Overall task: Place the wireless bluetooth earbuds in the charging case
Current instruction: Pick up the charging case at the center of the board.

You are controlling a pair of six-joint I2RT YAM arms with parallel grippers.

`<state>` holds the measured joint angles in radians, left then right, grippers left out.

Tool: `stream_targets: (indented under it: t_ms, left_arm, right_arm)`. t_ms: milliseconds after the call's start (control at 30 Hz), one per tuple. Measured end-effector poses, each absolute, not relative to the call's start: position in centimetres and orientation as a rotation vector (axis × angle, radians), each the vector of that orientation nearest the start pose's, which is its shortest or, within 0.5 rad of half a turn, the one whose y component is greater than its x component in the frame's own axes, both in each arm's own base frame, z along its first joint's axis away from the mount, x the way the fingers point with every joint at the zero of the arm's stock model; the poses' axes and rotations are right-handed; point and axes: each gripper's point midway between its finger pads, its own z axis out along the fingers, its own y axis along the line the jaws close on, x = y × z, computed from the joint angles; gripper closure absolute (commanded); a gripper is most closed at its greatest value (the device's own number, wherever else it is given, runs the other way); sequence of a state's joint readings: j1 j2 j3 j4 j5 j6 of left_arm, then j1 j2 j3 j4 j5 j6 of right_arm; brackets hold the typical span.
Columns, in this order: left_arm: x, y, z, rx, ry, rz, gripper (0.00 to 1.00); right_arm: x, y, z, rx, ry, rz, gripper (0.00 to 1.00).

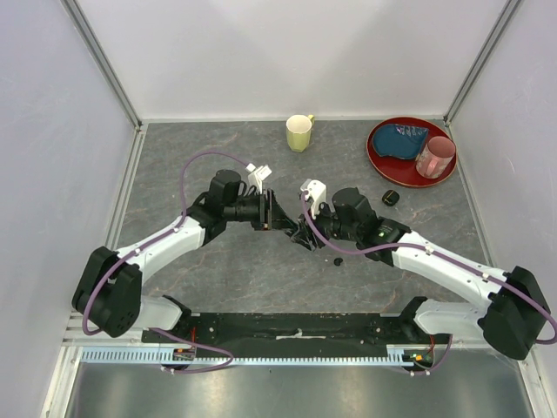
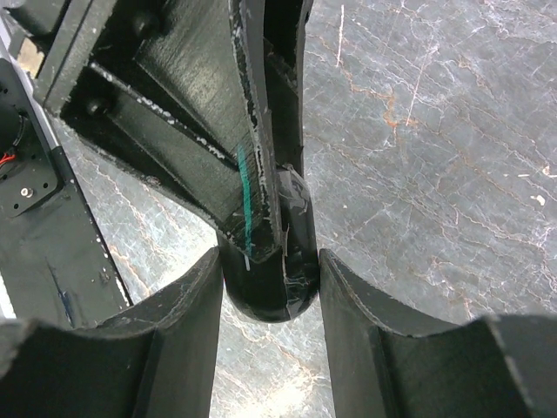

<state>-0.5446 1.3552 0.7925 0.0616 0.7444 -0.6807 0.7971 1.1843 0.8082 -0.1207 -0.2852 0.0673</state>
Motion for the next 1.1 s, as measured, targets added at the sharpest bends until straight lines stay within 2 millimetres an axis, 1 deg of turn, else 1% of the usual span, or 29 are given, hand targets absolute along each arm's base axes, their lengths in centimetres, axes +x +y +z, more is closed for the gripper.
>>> stream_targets:
  t_ms: [167,200,300,333,467,500,567,600,667,700,767,800,867,967,1000,1067,1100]
  left_arm:
    - [22.51,-30.09,17.44,0.371,2.265,-1.478,0.53]
    - [22.46,-30.11,17.43,0.373,2.266,-1.481,0.52]
    - [22.23,-30.20,17.30,0.381,2.274,-1.493,0.45]
    - [22.19,-30.20,17.21,0.381,2.280,-1.494,0.45]
    - [22.11,-30.17,17.08,0.378,2.289,-1.492,0.49]
    - [22.08,-30.18,17.07,0.378,2.290,-1.493,0.54]
    - [21.99,-30.22,17.09,0.382,2.291,-1.495,0.58]
    - [21.96,-30.26,17.13,0.384,2.290,-1.497,0.66]
    - [21.95,-30.33,17.29,0.389,2.286,-1.501,0.74]
    - [22.00,-30.36,17.39,0.390,2.283,-1.500,0.81]
    - [22.04,-30.36,17.44,0.389,2.282,-1.500,0.88]
    - [22.06,-30.36,17.46,0.389,2.282,-1.499,0.96]
    - [22.06,-30.36,17.46,0.389,2.282,-1.499,0.98]
    - [22.03,-30.34,17.42,0.388,2.285,-1.499,0.98]
    - [22.03,-30.34,17.42,0.388,2.286,-1.499,0.98]
    - [22.03,-30.33,17.43,0.388,2.285,-1.499,0.98]
    - [22.03,-30.33,17.46,0.388,2.284,-1.499,0.98]
  right_arm:
    - [21.82,29.72,17.20,-0.931,1.933,0.805,0.75]
    - [21.81,29.75,17.17,-0.932,1.933,0.804,0.75]
    - [21.97,29.77,17.20,-0.926,1.931,0.799,0.75]
    - [22.01,29.77,17.22,-0.923,1.930,0.798,0.75]
    - [22.02,29.85,17.26,-0.917,1.930,0.798,0.75]
    - [21.98,29.87,17.21,-0.918,1.930,0.798,0.75]
    - [21.98,29.89,17.12,-0.917,1.930,0.797,0.75]
    - [21.96,29.89,17.06,-0.918,1.930,0.797,0.75]
    - [21.95,29.92,16.97,-0.919,1.931,0.797,0.75]
    - [21.99,29.93,16.93,-0.918,1.931,0.796,0.75]
    - [22.06,30.01,17.01,-0.913,1.928,0.797,0.75]
    - [22.06,30.02,17.01,-0.912,1.927,0.797,0.75]
    - [22.09,30.03,17.00,-0.911,1.926,0.796,0.73]
    - [22.07,30.06,16.94,-0.907,1.926,0.797,0.58]
    - [22.10,30.05,16.95,-0.904,1.928,0.796,0.45]
    - [22.12,30.06,16.96,-0.896,1.931,0.798,0.31]
    - [22.15,30.08,17.00,-0.887,1.934,0.800,0.27]
